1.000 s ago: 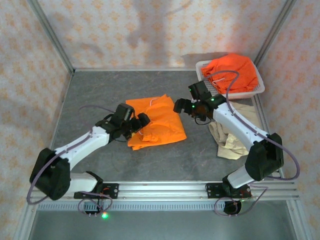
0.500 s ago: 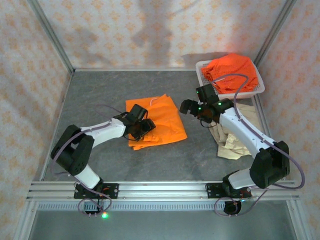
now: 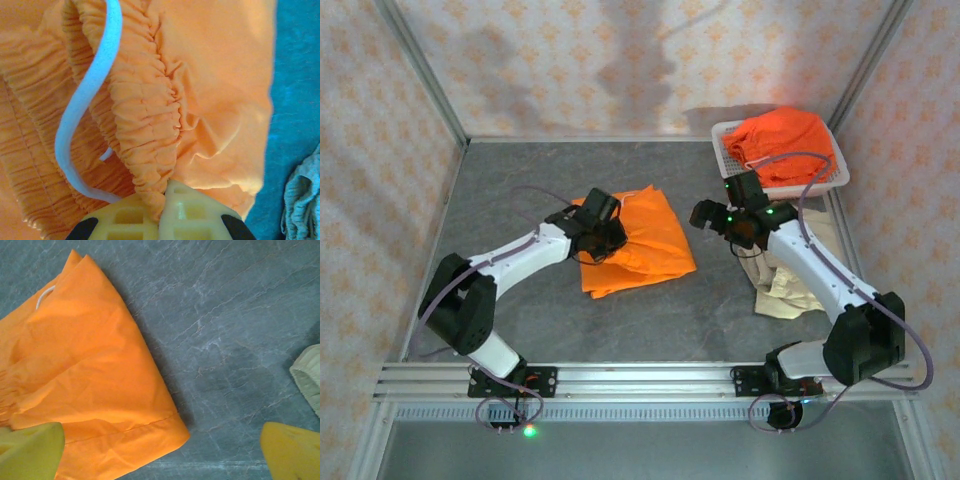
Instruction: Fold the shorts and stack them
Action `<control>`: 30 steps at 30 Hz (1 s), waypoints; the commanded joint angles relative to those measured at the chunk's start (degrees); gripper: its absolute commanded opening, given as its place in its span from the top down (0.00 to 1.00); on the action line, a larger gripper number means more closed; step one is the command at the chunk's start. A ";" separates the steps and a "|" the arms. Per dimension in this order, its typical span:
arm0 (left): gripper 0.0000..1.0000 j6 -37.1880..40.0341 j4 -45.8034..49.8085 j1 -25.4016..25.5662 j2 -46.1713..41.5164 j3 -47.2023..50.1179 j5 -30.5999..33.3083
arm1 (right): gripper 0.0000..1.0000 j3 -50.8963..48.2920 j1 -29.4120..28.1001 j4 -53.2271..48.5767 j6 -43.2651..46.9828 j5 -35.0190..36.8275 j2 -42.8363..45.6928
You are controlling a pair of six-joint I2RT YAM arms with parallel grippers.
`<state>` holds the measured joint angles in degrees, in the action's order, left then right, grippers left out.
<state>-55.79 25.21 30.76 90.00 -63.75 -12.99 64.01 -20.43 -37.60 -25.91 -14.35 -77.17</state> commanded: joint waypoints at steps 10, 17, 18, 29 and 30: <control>1.00 10.26 14.27 -0.32 -13.11 0.81 14.60 | 0.00 -2.72 2.85 0.49 2.20 -0.05 2.38; 1.00 5.35 5.84 -7.82 -17.06 23.60 14.05 | 0.00 -5.59 2.90 3.32 1.32 -5.50 1.78; 1.00 4.49 4.54 -9.16 -17.18 26.43 13.37 | 0.00 -6.03 2.90 3.56 1.25 -6.16 1.85; 0.92 4.92 3.08 -10.46 -15.13 28.50 12.84 | 0.01 -8.57 1.08 9.44 0.15 -16.44 0.84; 0.92 5.07 2.39 -10.46 -15.05 28.72 12.11 | 0.01 -7.89 0.16 9.64 0.48 -16.66 0.27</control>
<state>-50.94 28.64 20.56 73.65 -34.83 -1.17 55.46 -18.61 -31.03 -25.12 -27.88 -76.03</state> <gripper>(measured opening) 0.079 0.994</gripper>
